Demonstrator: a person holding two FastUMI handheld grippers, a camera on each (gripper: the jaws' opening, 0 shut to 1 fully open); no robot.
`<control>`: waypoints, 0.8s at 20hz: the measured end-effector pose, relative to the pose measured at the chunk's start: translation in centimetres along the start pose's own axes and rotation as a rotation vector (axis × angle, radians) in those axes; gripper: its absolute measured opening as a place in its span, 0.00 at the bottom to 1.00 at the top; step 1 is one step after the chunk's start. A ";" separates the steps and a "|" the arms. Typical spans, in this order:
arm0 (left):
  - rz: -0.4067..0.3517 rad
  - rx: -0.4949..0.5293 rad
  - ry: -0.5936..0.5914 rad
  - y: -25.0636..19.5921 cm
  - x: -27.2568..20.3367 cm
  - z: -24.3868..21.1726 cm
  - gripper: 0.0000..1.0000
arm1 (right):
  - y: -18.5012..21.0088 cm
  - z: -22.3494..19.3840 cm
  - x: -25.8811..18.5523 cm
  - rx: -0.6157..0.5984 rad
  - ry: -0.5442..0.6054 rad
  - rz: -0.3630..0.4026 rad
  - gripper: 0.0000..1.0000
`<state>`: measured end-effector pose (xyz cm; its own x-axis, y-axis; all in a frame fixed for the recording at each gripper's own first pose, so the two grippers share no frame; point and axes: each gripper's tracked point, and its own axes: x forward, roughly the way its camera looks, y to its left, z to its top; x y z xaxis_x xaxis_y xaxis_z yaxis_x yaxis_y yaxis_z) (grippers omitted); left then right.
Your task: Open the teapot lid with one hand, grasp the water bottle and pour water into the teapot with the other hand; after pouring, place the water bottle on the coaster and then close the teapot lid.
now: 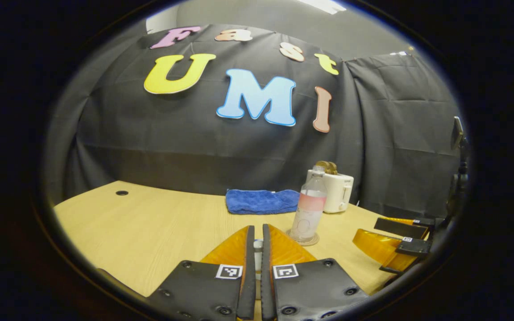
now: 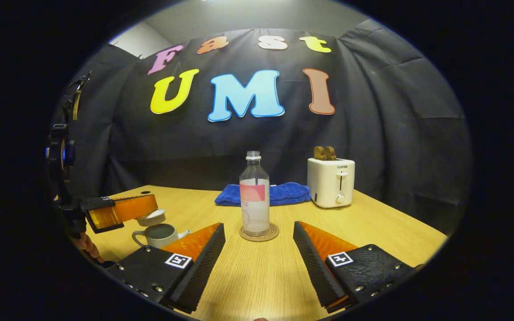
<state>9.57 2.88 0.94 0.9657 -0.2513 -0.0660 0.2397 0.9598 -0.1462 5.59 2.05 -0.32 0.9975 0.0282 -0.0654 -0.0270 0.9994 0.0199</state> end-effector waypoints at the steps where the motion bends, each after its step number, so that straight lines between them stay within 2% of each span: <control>1: 0.000 0.009 0.005 -0.2 0.0 -0.2 0.12 | -0.1 -0.5 0.0 0.001 0.007 0.000 0.95; 16: 0.033 0.063 0.036 -0.8 0.7 -2.2 0.12 | -0.1 0.4 -0.4 -0.025 -0.070 -0.003 0.95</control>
<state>9.79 1.72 -1.13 0.9691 -0.2231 -0.1055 0.2152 0.9732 -0.0808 5.20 1.92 0.13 0.9997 0.0247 0.0046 -0.0247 0.9997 -0.0048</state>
